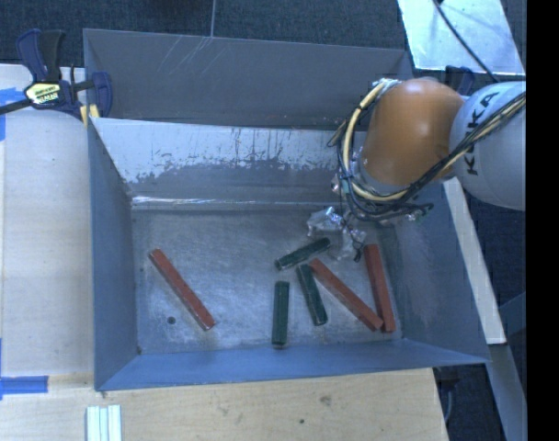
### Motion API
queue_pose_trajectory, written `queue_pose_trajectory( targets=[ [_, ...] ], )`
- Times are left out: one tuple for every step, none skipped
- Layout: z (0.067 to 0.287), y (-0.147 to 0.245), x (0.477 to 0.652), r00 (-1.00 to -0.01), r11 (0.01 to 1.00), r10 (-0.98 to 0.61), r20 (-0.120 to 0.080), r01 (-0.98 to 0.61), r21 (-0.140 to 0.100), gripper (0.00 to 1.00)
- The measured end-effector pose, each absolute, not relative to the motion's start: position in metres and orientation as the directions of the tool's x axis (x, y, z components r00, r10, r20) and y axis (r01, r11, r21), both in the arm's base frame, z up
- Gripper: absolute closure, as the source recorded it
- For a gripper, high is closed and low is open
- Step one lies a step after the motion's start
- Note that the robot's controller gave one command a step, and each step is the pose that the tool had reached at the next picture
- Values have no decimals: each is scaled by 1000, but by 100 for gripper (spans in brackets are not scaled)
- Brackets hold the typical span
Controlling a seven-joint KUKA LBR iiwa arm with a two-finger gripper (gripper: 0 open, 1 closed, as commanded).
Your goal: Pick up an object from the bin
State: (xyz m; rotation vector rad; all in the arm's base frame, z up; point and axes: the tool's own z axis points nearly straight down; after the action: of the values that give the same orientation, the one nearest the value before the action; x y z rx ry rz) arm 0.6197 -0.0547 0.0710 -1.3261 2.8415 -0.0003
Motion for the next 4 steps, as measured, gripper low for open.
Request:
queue_pose_trajectory(
  targets=[
    [219,-11,629,-645,645,-764,-10,-764,-10,100],
    [166,17,590,-623,623,-782,1,-782,5,100],
    [169,15,593,-627,627,-779,-3,-779,-1,0],
    [68,30,550,-411,411,-912,0,-912,3,0]
  ],
)
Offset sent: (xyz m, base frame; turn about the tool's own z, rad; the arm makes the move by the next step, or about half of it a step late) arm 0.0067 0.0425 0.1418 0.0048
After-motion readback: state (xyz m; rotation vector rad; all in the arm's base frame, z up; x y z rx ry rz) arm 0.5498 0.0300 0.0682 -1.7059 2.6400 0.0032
